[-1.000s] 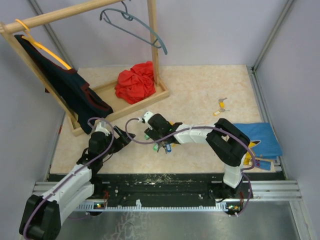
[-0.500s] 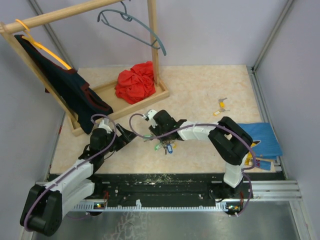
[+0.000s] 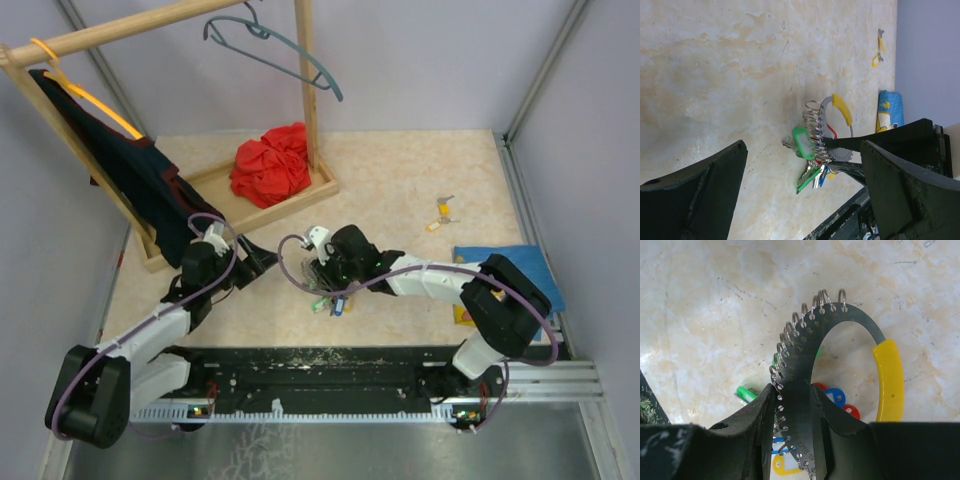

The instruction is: Put the keys on the keyring

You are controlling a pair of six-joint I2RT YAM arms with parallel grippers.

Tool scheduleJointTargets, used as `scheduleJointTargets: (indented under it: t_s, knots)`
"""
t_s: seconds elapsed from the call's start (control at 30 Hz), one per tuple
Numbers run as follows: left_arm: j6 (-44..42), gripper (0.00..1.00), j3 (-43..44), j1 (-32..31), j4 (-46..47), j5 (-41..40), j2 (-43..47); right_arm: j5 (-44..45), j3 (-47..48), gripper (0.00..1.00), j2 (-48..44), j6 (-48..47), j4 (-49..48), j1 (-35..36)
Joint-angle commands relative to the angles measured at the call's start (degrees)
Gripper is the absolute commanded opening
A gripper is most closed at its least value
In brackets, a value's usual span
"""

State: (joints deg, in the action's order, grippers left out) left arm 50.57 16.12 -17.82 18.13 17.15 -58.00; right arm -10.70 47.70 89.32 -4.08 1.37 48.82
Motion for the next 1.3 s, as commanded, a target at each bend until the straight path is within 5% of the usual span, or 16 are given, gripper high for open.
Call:
scheduleJointTargets:
  t_s: [0.0, 0.27, 0.83, 1.03, 1.27]
  knots:
    - [-0.69, 0.99, 2.67, 0.52, 3.70, 3.71, -2.94, -5.81, -1.12, 0.19, -2.93, -2.90, -5.72, -0.89]
    - [-4.40, 0.94, 9.59, 0.63, 5.01, 16.17, -14.16, -12.68, -3.47, 0.16, -5.33, -8.46, -9.76, -0.96]
    - [-2.84, 0.63, 13.06, 0.82, 15.59, 31.49, -26.63, -16.11, -5.47, 0.15, -8.26, -22.42, -14.20, -1.00]
    - [-2.07, 0.44, 12.72, 0.29, 17.20, 32.49, -27.33, -15.85, -3.96, 0.15, -7.67, -23.87, -13.15, -1.00]
    - [-0.69, 0.09, 11.20, -0.31, 17.54, 31.16, -25.06, -14.86, -4.07, 0.20, -8.38, -23.93, -14.27, -1.09]
